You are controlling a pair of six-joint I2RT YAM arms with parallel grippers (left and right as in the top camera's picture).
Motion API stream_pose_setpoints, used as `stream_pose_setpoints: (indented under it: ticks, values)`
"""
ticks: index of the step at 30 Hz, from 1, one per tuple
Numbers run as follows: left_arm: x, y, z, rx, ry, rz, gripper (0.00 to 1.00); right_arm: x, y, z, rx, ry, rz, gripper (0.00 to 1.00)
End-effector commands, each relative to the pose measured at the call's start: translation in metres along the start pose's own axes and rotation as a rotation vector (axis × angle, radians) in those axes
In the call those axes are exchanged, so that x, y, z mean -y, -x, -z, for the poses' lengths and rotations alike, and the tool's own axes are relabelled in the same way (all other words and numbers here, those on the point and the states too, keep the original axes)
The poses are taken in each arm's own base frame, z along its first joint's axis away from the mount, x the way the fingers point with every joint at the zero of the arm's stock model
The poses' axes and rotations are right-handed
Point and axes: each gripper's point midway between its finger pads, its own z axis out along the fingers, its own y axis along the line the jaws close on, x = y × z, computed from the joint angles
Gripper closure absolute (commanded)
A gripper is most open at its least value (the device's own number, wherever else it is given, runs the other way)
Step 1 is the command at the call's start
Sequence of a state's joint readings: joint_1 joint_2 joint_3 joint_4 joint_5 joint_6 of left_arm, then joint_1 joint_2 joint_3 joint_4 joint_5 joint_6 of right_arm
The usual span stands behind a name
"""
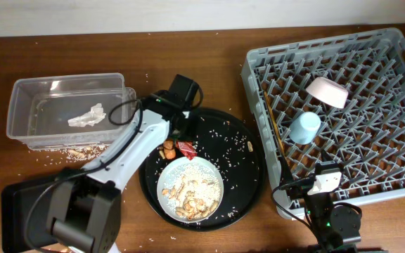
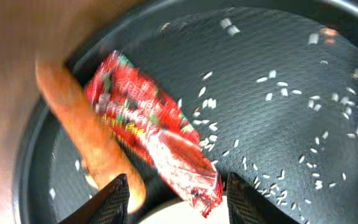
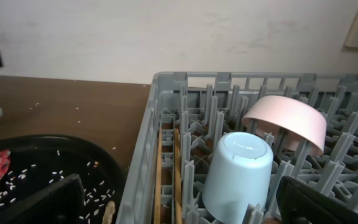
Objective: Sort waste into correct bins and load items into the dishwasher rack
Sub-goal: 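Reach the left gripper to the red wrapper on the round tray, then grasp the red wrapper with the left gripper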
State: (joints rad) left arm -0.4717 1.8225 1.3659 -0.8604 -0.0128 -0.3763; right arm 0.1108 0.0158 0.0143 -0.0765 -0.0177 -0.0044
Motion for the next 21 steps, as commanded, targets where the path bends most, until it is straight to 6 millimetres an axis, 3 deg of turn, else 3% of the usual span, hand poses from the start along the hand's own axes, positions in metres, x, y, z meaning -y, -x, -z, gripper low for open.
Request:
stream_pose_setpoints:
  ticks: [1, 8, 15, 21]
  values:
    - [0.000, 0.001, -0.002, -0.005, 0.002, 0.237, 0.51, 0.001, -0.002, 0.000, 0.001, -0.002, -0.005, 0.02]
    - [0.015, -0.009, -0.018, -0.095, -0.064, 0.445, 0.50, 0.001, -0.002, 0.000, 0.001, -0.002, -0.005, 0.02]
    - [0.006, -0.028, -0.050, -0.177, 0.016, 0.612, 0.43, 0.001, -0.002, 0.000, 0.001, -0.002, -0.005, 0.02]
    - [-0.005, -0.024, -0.066, -0.143, 0.077, 0.610, 0.42, 0.001, -0.002, 0.000, 0.001, -0.002, -0.005, 0.02]
